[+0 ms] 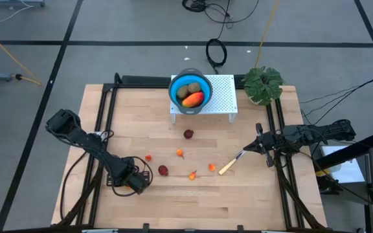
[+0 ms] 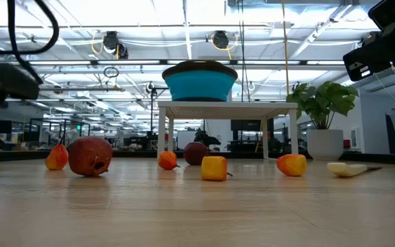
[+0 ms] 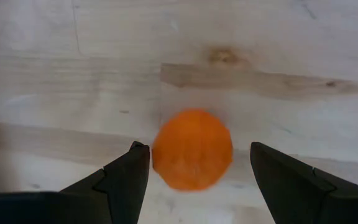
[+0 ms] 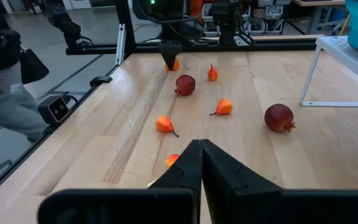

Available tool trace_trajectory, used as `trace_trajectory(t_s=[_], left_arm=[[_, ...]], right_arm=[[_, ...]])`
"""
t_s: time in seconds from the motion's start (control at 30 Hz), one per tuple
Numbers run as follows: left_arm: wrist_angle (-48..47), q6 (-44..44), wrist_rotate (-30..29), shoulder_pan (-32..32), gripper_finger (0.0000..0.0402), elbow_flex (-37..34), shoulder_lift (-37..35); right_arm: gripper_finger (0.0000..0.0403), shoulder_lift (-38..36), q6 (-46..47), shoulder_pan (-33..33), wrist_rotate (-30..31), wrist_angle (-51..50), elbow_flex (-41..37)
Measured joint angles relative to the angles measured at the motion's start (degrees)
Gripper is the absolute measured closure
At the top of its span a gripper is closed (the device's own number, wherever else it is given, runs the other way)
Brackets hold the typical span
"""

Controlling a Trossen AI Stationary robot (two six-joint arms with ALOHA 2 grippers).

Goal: Pick & Place Fruit
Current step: Put the orange into the blue strainer bowl on the shelf

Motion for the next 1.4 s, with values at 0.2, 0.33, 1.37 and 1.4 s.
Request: trace_trajectory(t_s=[0.2, 0.33, 1.37, 1.4], left_arm=[[1.3, -0.2, 0.1, 0.0, 0.0124, -2.2, 0.0], [1.7, 0.4, 0.2, 0.0, 0.0124, -2.5, 0.0], [3.6, 1.6, -13.8, 0.1, 0.0253, -0.5, -7.3], [3.6, 1.8, -16.2, 0.0, 0.0253, -0.4, -8.3]], right_arm=[[0.0403, 0.0, 0.0, 0.0, 0.0, 0.0, 0.0], [0.0403, 0.0, 0.0, 0.0, 0.0, 0.0, 0.0], [0.0403, 0.0, 0.0, 0.0, 0.0, 0.0, 0.0], [0.0403, 0.0, 0.0, 0.0, 0.0, 0.0, 0.0]])
